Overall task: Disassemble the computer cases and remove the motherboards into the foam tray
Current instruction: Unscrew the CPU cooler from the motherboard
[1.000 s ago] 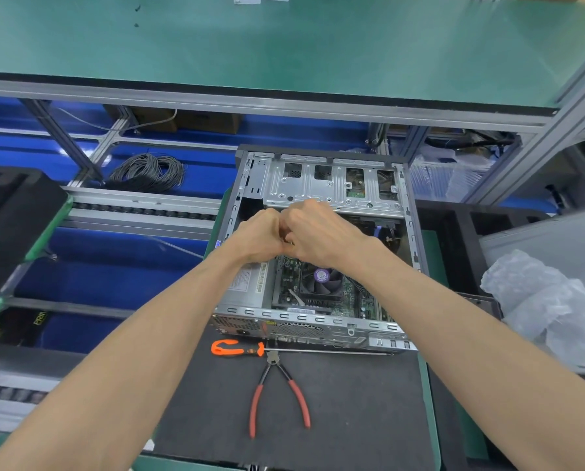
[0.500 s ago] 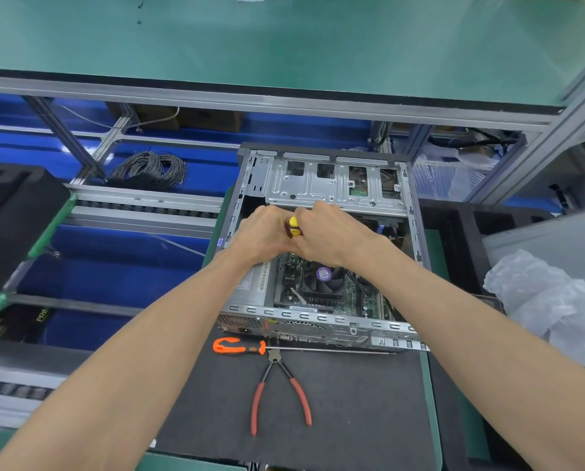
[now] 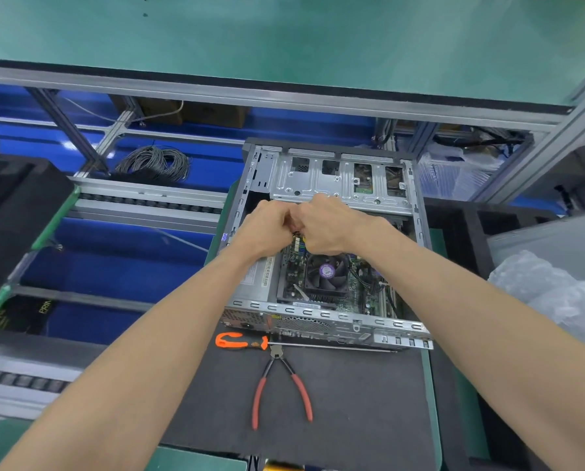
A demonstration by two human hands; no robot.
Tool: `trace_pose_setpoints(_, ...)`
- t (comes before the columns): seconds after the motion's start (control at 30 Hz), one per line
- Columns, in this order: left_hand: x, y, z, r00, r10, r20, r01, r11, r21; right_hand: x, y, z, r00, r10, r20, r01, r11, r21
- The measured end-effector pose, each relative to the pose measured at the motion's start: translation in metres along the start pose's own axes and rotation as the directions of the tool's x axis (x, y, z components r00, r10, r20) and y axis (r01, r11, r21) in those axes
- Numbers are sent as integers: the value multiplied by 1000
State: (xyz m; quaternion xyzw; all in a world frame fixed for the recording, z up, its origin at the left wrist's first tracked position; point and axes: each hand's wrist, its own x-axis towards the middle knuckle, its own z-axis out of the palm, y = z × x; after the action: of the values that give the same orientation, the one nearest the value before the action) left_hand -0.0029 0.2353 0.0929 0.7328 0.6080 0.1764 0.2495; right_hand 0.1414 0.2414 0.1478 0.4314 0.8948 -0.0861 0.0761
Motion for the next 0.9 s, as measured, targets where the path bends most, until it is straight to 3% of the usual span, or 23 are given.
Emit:
trace_pose_setpoints(0.23,0,5,8,989,-76,-123,99,977,190,4,-6,3,999,36,8,-35,999,-7)
trace_pose_setpoints(0.47,2,3,12,987,-84,-134,115,964,239,4,1,-7,990,-73,121,74,997,-5)
trace_pose_setpoints(0.67,1,2,11,986,-105,-132,135,961,240,6,3,-3,997,-16,74,19,999,-38)
trace_pose_setpoints(0.9,5,-1,2,970,-53,-239,71,995,67,13,-5,1,997,0,73,2,1000,-29)
